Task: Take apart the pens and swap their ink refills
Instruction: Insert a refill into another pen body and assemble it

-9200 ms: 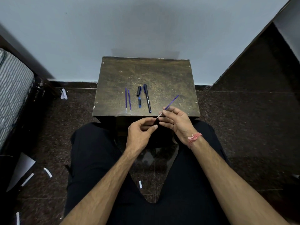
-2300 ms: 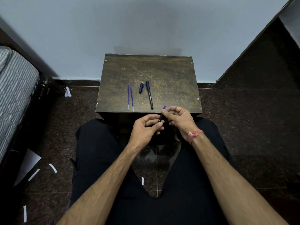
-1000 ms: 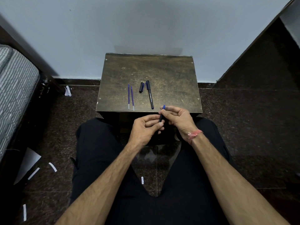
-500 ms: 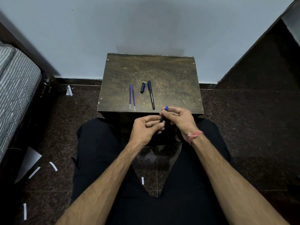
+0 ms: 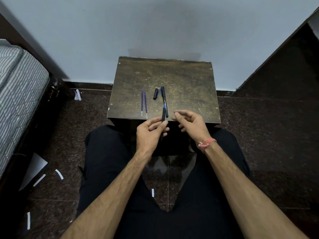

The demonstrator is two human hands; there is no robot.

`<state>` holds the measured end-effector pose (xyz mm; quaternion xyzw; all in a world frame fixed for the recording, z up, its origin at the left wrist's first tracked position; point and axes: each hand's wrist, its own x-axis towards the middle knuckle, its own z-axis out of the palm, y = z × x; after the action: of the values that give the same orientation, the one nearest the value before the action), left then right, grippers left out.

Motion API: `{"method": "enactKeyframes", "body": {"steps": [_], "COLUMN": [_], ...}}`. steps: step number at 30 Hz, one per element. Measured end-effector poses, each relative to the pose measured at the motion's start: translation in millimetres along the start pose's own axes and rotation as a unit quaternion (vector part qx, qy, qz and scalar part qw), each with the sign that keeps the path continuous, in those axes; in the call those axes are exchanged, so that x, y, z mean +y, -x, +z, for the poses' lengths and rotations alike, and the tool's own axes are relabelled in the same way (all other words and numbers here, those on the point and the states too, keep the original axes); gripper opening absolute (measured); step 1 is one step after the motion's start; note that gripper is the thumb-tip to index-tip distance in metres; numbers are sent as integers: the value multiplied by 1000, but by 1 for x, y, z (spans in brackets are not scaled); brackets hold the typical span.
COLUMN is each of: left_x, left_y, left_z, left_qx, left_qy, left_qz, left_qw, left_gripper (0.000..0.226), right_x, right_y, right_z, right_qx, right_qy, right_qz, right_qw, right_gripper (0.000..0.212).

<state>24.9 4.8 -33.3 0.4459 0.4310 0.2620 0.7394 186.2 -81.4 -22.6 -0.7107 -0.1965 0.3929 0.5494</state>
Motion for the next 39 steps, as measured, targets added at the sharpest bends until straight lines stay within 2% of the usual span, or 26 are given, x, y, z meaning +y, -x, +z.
{"method": "enactKeyframes", "body": {"steps": [3, 6, 9, 12, 18, 25, 27, 29, 31, 32, 33, 35, 36, 39], "left_x": [0, -2, -1, 2, 6, 8, 8, 8, 7, 6, 5, 1, -1, -5], "left_y": [-3, -3, -2, -2, -1, 0, 0, 0, -1, -1, 0, 1, 2, 5], "left_z": [-4, -4, -4, -6, -12, -11, -11, -11, -11, -11, -10, -8, -6, 1], "left_qx": [44, 65, 77, 86, 98, 112, 112, 110, 105, 96, 83, 44, 24, -18], "left_qy": [9, 9, 1, 0, 6, 15, 19, 25, 21, 15, 6, -22, -38, -73], "left_qz": [-3, -4, 1, 5, 10, 13, 14, 12, 10, 8, 6, 5, 6, 9], "left_qw": [999, 998, 997, 996, 995, 994, 993, 994, 994, 995, 997, 999, 999, 997], "left_gripper": [29, 23, 16, 16, 18, 17, 16, 16, 14, 12, 10, 8, 8, 9], "right_x": [-14, -35, -58, -72, -68, -58, -55, -51, -48, -47, -45, -36, -30, -12], "right_y": [-10, -22, -41, -58, -69, -53, -47, -42, -37, -33, -29, -17, -9, 9], "right_z": [12, 25, 41, 59, 79, 85, 85, 81, 73, 67, 59, 38, 27, 5], "right_qx": [40, 47, -7, -42, -23, 41, 54, 76, 94, 95, 86, 47, 29, -6], "right_qy": [83, 224, 406, 542, 613, 614, 588, 516, 357, 236, 104, -106, -164, -238], "right_qz": [-47, -124, -188, -194, -206, -232, -224, -197, -139, -106, -71, -6, 18, 63], "right_qw": [995, 966, 894, 817, 763, 753, 776, 830, 919, 961, 988, 993, 986, 969], "right_gripper": [15, 27, 46, 57, 26, 8, 3, 6, 16, 23, 28, 32, 32, 31]}}
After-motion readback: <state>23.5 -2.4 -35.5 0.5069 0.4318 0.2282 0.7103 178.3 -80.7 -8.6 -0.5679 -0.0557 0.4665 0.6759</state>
